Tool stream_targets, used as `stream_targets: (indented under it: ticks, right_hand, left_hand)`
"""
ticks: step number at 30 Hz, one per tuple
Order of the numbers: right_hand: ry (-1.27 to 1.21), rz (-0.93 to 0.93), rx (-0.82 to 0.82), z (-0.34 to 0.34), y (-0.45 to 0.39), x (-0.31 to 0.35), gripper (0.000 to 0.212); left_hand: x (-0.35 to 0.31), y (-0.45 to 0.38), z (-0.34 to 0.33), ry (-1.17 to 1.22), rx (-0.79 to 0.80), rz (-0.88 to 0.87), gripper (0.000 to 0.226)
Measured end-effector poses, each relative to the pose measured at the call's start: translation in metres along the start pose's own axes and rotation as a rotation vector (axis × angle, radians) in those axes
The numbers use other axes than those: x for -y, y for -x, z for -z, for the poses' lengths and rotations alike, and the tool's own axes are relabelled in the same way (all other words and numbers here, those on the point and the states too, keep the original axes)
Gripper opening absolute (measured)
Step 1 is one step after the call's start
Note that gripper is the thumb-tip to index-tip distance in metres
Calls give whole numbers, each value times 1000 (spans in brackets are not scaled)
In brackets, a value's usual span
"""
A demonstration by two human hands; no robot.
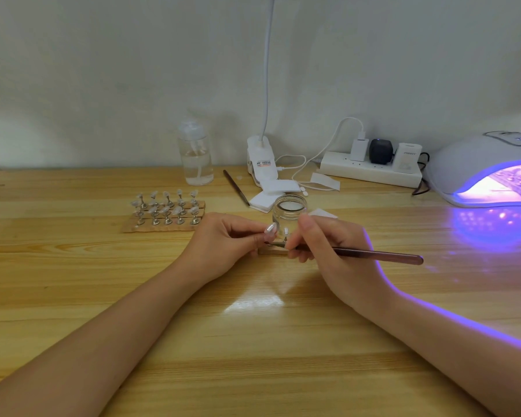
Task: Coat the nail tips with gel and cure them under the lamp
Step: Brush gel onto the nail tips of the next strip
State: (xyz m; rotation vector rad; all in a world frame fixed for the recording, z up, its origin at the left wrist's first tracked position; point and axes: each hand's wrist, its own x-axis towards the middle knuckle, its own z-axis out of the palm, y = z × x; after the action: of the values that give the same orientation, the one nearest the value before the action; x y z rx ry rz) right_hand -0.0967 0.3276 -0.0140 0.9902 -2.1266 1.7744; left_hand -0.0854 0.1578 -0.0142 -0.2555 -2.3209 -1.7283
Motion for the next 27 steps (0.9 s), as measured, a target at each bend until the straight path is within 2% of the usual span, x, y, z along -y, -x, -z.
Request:
stream_targets:
  ticks: [6,13,16,19,23,27]
  right_hand:
    - [33,17,-131,2,-2,-2,35]
    - [83,-38,-109,1,-2,0,37]
    - [82,-16,-79,1,-1,0,38]
    - [53,-10,-56,1,-1,0,38]
    - [8,-18,-89,2,0,-1,36]
    - [82,7,-133,2,-2,-2,34]
  left_hand:
    - [-1,0,-1,17,-16,28,11]
    - [0,0,0,15,-23,42,9]
    - [1,0,0,-10,-36,42,17]
    - [-1,0,0,-21,-25,37,14]
    - [-2,1,0,-35,-34,26,11]
    - [-2,1,0,-76,-41,15,10]
